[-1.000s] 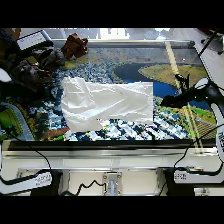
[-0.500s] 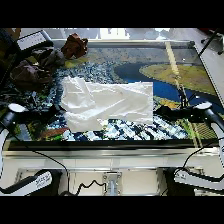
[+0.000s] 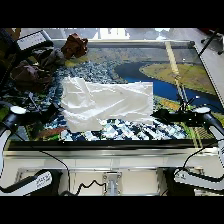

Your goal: Fold the shirts.

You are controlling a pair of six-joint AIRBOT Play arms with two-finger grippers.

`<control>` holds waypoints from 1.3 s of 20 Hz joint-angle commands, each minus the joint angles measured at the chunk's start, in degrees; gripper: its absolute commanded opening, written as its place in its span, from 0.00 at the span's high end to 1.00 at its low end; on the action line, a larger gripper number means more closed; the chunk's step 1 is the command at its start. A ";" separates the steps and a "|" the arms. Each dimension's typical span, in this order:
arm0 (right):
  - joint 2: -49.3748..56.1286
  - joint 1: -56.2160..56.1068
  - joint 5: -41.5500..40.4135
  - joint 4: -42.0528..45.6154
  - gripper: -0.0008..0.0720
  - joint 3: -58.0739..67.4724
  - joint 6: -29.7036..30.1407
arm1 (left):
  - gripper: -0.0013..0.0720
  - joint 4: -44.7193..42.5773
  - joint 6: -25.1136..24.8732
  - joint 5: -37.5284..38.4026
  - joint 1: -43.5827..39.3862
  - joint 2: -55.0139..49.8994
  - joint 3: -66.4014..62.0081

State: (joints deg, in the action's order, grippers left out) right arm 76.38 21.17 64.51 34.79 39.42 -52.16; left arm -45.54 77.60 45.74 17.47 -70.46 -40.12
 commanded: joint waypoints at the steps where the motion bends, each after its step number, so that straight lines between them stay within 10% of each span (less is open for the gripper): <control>1: -0.04 0.04 1.14 -0.87 0.25 -0.13 0.17 | 0.22 0.15 2.16 1.95 0.02 -1.95 0.07; 22: -0.04 0.17 4.44 -4.85 0.25 -0.13 1.18 | 0.35 -0.35 3.26 13.73 -0.24 -10.36 -11.96; 26: -0.04 0.17 4.59 -4.85 0.25 -0.13 1.16 | 0.35 -11.08 8.41 18.01 -0.24 -10.36 -13.03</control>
State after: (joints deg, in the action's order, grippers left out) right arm 76.38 21.32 68.86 29.93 39.29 -50.98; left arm -49.01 82.28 60.49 17.17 -80.73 -52.42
